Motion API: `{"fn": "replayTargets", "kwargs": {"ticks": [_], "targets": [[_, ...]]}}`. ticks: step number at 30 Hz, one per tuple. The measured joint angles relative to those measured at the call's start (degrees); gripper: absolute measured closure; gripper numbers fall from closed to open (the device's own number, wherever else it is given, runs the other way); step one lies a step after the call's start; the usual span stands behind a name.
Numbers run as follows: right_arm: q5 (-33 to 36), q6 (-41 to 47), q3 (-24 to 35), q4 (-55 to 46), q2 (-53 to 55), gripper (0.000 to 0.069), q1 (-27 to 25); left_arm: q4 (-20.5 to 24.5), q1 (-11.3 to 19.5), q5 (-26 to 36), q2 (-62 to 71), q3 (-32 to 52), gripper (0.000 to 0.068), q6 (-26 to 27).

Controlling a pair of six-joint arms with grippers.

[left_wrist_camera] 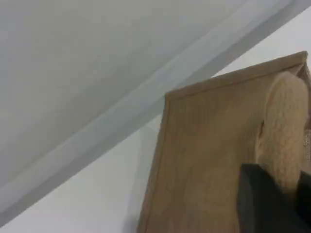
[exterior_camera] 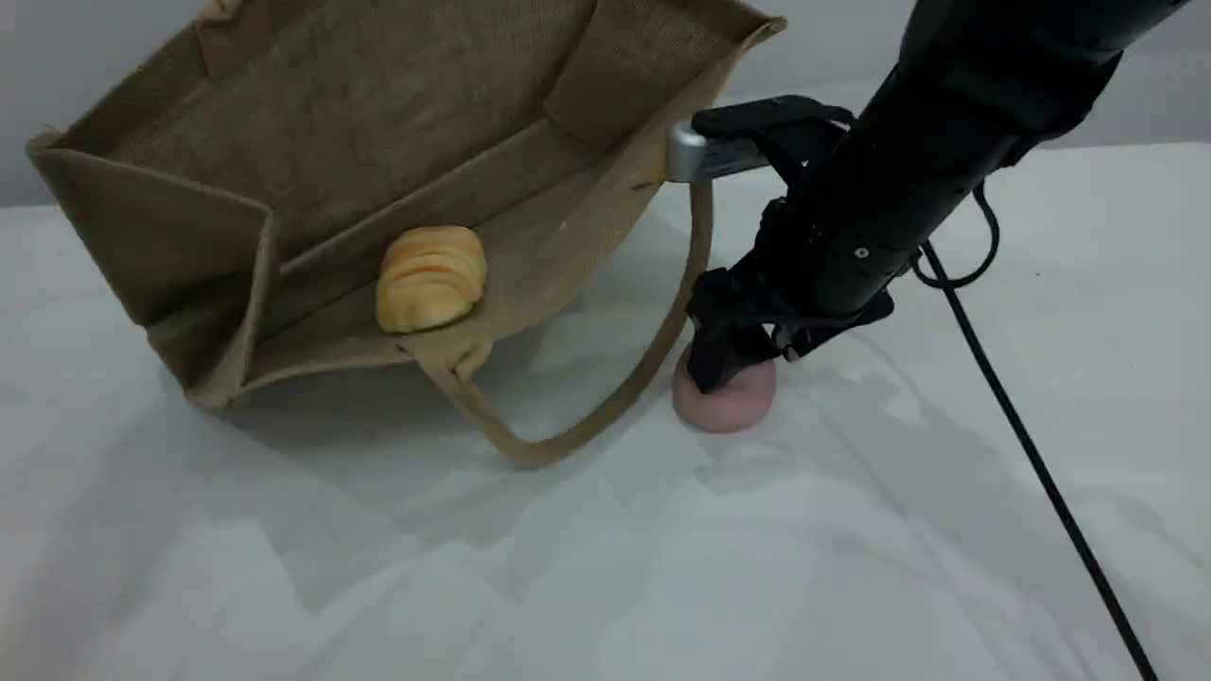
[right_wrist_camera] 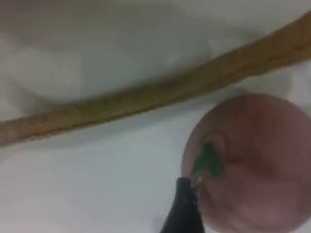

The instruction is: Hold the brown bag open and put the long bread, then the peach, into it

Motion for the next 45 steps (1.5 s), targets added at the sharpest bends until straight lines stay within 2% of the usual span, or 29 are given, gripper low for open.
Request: {"fn": "replayTargets", "kwargs": {"ticks": [3, 6, 14, 19, 31, 45], "targets": [[-0.54, 0.0, 0.0, 0.86, 0.0, 0.0171, 0.0, 0.0, 0.0, 0.0, 0.0, 0.0, 0.0589, 0.0], [-0.69, 0.0, 0.0, 2.14, 0.0, 0.0227, 0.0, -0.04, 0.0, 0.0, 0.0, 0.0, 0.0589, 0.0], [-0.56, 0.0, 0.0, 4.47, 0.0, 0.0528, 0.0, -0.04, 0.0, 0.0, 0.0, 0.0, 0.0589, 0.0], [-0.46, -0.04, 0.0, 4.22, 0.0, 0.0662, 0.0, -0.04, 0.0, -0.05, 0.0, 0.0, 0.0589, 0.0], [8.01, 4.71, 1.39, -4.97, -6.93, 0.0678, -3.87, -0.04, 0.0, -0.11, 0.0, 0.0, 0.0589, 0.0], [-1.99, 3.66, 18.55, -3.98, -27.58, 0.0678, -2.99, -0.11, -0.05, 1.13, 0.06, 0.0, 0.0589, 0.46]]}}
